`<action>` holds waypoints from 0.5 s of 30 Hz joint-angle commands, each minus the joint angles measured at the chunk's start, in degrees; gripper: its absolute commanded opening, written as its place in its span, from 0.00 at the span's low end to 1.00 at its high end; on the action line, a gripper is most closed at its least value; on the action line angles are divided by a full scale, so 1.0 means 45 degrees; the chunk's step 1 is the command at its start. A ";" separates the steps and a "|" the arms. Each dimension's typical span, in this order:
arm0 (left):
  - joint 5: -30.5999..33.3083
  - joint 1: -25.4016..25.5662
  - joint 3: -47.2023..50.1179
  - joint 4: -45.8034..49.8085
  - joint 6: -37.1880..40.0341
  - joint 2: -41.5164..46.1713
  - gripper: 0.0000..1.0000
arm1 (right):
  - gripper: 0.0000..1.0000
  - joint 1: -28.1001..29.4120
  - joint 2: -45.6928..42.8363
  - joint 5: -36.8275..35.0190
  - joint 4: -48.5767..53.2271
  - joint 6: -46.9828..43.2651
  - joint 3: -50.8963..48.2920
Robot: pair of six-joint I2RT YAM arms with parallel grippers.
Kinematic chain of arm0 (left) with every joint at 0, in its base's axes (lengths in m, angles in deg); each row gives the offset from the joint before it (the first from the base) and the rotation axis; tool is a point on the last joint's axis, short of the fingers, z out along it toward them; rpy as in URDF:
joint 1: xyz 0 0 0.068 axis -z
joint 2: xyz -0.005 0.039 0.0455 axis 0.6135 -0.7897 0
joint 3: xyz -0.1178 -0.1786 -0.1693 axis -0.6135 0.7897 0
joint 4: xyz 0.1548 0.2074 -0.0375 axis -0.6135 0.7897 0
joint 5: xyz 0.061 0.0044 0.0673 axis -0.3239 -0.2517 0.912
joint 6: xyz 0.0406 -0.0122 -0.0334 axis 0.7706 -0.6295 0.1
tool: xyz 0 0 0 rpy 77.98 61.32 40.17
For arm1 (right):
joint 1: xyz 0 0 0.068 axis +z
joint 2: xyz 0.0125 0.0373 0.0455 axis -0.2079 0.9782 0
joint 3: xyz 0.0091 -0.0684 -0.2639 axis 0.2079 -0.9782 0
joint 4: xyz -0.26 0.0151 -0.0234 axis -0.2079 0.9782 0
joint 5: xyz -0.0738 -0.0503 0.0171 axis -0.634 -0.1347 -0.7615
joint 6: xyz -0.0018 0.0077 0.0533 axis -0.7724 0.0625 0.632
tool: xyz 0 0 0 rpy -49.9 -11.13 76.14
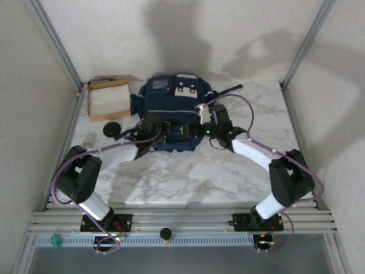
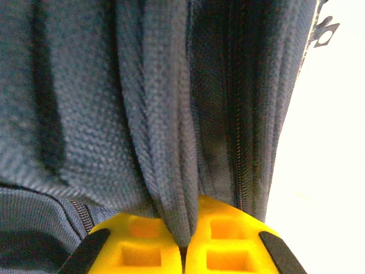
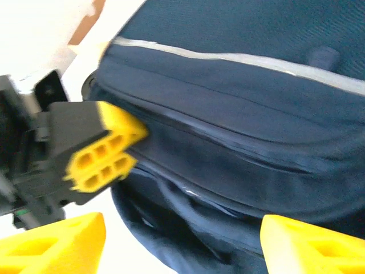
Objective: Pack the student bag
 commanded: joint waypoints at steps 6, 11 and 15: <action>0.0267 -0.0007 -0.0312 0.0034 0.0236 0.1298 0.00 | 0.86 -0.0795 0.0974 0.0670 -0.0018 0.2221 0.0462; 0.0319 0.0060 -0.0389 0.0167 0.0467 0.1354 0.00 | 0.92 -0.0796 0.1951 0.0281 0.0244 0.2230 0.1095; 0.0320 0.0274 -0.0668 0.0406 0.0916 0.1262 0.00 | 0.98 -0.0530 0.2501 0.0877 0.0188 0.1577 0.1935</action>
